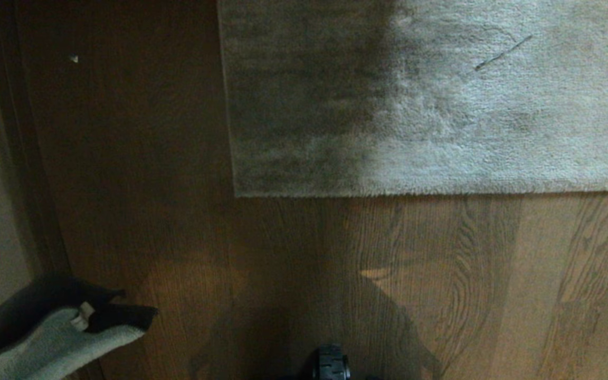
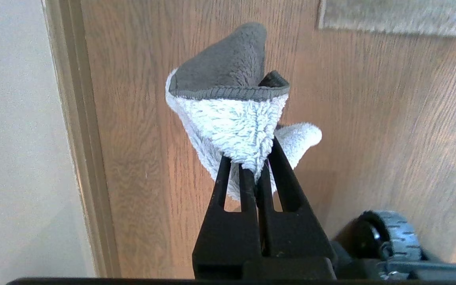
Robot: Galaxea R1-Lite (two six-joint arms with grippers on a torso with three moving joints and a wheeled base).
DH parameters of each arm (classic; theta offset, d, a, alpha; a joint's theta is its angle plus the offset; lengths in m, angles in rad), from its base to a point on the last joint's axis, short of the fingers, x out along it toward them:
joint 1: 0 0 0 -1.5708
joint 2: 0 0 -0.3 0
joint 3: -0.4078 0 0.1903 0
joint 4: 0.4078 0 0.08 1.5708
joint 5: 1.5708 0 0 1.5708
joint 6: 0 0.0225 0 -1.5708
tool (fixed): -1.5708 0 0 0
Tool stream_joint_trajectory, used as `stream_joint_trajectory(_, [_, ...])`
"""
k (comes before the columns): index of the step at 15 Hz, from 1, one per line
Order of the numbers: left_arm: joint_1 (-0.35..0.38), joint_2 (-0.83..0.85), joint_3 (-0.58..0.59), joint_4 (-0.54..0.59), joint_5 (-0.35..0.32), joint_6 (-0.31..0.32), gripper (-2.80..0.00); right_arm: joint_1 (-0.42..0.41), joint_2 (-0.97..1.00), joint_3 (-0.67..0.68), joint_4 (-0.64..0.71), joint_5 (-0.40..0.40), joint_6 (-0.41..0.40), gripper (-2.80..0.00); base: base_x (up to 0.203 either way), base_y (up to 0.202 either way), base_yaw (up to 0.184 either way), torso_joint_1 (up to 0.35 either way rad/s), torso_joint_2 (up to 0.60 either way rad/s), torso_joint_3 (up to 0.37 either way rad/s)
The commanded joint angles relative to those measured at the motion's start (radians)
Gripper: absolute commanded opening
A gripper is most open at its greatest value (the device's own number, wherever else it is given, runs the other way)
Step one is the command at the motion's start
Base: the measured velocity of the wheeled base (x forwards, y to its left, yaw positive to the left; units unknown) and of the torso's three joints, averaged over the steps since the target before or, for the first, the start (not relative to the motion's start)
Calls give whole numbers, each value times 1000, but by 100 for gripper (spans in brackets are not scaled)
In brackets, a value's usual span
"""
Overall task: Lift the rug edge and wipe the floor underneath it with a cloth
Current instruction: Put down the rag
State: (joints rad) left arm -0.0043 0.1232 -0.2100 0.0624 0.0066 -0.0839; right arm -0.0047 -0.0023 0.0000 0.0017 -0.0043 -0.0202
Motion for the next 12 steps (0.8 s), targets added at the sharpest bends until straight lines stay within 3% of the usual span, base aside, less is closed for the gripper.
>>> stream_joint_trajectory(1, [-5,154,-48,-23,1,-13,-280,0,2,0,0,0,-1,-280,0,0,0,0,0,0])
stream_joint_trajectory(12, [-60,722,-92,-527,-3,-29,-280,0,2,0,0,0,-1,-280,0,0,0,0,0,0])
